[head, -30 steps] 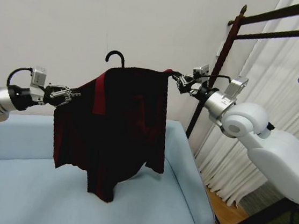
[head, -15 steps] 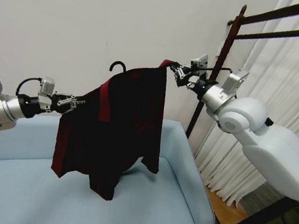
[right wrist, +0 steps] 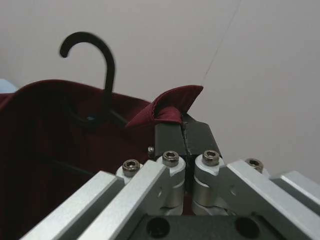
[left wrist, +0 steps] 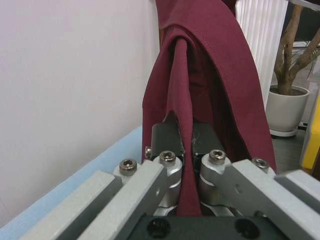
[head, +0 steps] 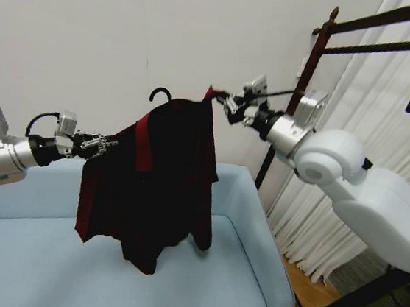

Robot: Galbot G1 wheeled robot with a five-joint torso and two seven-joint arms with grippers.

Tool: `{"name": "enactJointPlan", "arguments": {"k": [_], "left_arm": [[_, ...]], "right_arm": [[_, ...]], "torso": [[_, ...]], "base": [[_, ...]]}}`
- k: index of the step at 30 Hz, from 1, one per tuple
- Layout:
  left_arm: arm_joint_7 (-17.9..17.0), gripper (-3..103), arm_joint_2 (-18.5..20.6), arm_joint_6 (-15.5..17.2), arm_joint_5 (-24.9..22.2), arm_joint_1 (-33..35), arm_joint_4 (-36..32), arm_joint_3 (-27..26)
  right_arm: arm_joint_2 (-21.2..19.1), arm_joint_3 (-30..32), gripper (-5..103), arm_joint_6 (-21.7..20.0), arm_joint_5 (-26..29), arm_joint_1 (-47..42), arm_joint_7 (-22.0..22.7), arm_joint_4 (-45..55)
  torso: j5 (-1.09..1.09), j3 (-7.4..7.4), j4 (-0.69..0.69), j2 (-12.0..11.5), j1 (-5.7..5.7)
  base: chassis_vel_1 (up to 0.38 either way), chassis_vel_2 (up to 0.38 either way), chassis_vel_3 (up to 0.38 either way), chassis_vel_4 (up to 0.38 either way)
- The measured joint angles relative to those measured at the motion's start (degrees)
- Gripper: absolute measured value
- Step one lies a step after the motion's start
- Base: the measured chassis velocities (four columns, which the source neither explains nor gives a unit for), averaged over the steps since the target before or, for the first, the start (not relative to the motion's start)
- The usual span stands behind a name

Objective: Pick up the clothes from the sofa and hang them on the clothes hanger.

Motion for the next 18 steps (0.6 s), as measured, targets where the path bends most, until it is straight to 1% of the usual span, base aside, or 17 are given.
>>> {"name": "enactJointPlan", "arguments": {"k": [1,2,4,6,8,9,10,12,14,18], "left_arm": [[-0.1,2,-0.3,0.0,0.0,0.0,0.0,0.0],[-0.1,2,-0.3,0.0,0.0,0.0,0.0,0.0],[-0.3,2,-0.7,0.0,0.1,0.0,0.0,0.0],[-0.3,2,-0.8,0.0,0.1,0.0,0.1,0.0],[-0.3,2,-1.3,-0.1,0.2,0.0,0.0,0.0],[-0.3,2,-1.4,-0.1,0.2,0.1,0.0,0.0],[-0.3,2,-1.4,-0.1,0.2,0.1,0.0,0.0],[-0.3,2,-1.8,-0.1,0.3,0.1,-0.1,0.0],[-0.4,2,-2.0,-0.1,0.4,0.1,-0.1,0.0],[-0.4,2,-2.4,-0.1,0.7,0.0,0.0,0.1]], "right_arm": [[0.3,-0.5,0,-0.6,1.6,0.5,0.9,0.8],[0.3,-0.5,0,-0.6,1.6,0.5,0.9,0.8],[1.2,-1.4,0,-1.2,4.4,1.7,2.6,1.3],[1.4,-1.5,0,-1.3,5.0,1.9,3.0,1.3],[3.6,-2.0,0,-2.8,10.1,4.5,6.8,0.7],[4.3,-2.0,0,-3.1,10.9,5.3,7.7,0.2],[4.3,-2.0,0,-3.1,10.9,5.3,7.7,0.2],[6.1,-2.1,0,-3.5,11.9,7.8,9.0,-1.9],[7.0,-2.1,0,-4.1,12.5,9.6,9.7,-3.1],[6.9,-2.5,0,-5.0,13.6,10.1,10.7,-2.4]], "torso": [[0.00,0.00,0.01,0.0,0.00],[0.00,0.00,0.01,0.0,0.00],[-0.02,0.00,0.03,0.0,-0.01],[-0.02,0.00,0.03,0.0,0.00],[-0.02,0.00,0.02,0.0,0.00],[-0.02,0.00,0.02,0.0,0.00],[-0.02,0.00,0.02,0.0,0.00],[-0.02,0.01,0.03,0.0,0.00],[-0.03,0.01,0.03,0.0,0.00],[-0.02,0.01,0.02,0.0,0.00]], "base": [[0.000,0.000,0.000,0.000],[0.000,0.000,0.000,0.000],[0.000,0.000,0.000,0.000],[0.000,0.000,0.000,0.000],[0.000,0.000,0.000,0.000],[0.000,0.000,0.000,0.000],[0.000,0.000,0.000,0.000],[0.000,0.000,0.000,0.000],[0.000,0.000,0.000,0.000],[0.000,0.000,0.000,0.000]]}}
